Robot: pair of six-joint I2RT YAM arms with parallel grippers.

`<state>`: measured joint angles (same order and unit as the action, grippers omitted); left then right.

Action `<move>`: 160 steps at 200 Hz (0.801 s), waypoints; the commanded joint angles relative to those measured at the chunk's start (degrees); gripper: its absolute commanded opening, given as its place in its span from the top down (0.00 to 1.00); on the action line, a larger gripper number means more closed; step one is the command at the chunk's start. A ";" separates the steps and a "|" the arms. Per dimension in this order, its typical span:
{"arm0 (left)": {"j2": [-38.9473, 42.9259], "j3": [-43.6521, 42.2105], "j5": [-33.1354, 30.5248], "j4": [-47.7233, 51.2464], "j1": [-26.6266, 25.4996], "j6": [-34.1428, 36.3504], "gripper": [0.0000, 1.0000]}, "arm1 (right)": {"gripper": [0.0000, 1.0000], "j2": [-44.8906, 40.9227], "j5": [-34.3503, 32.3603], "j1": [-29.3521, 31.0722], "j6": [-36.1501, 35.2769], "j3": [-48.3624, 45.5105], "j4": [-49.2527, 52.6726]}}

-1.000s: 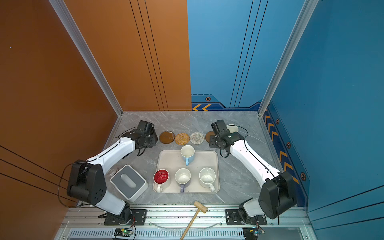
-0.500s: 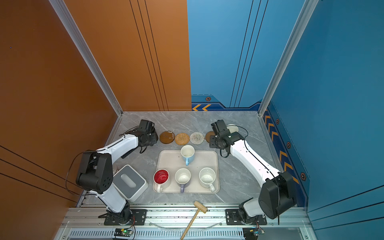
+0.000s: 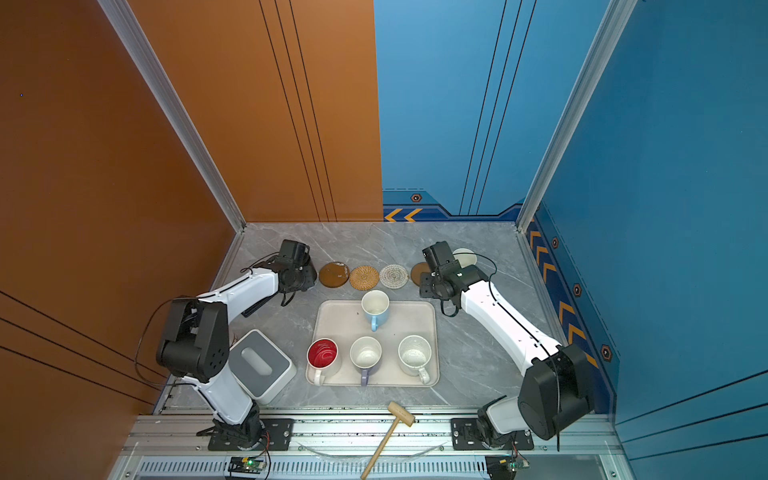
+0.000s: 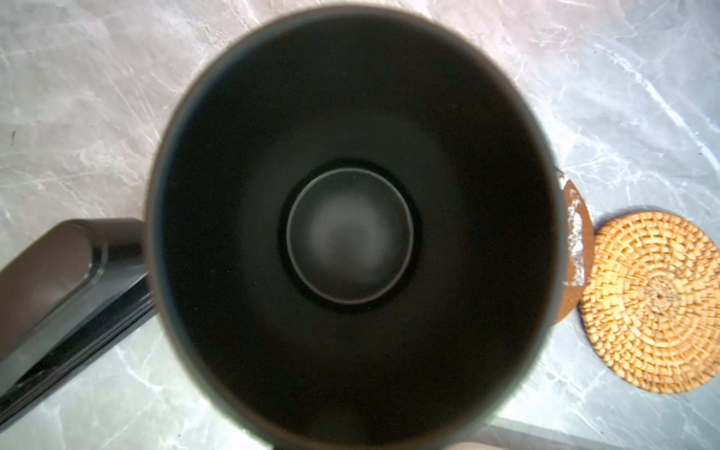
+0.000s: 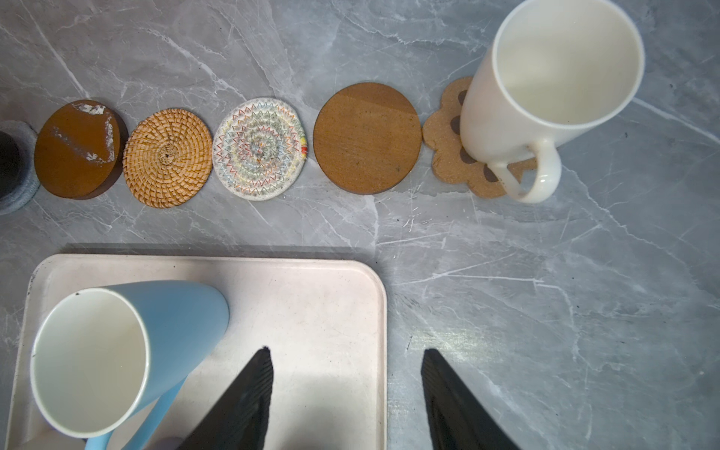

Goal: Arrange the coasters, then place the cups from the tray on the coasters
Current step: 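Carry the black mug with the left gripper over the dark wooden coaster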

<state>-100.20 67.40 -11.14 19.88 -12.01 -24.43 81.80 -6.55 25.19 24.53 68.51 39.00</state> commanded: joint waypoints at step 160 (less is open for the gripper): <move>-1.31 0.73 -3.13 -3.03 0.85 0.90 1.00 | 0.40 -0.14 -1.14 1.00 1.74 -0.55 1.84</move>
<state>-100.88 67.40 -12.01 19.88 -11.94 -24.38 81.80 -6.52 25.85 25.58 68.49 39.00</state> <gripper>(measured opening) 0.186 0.598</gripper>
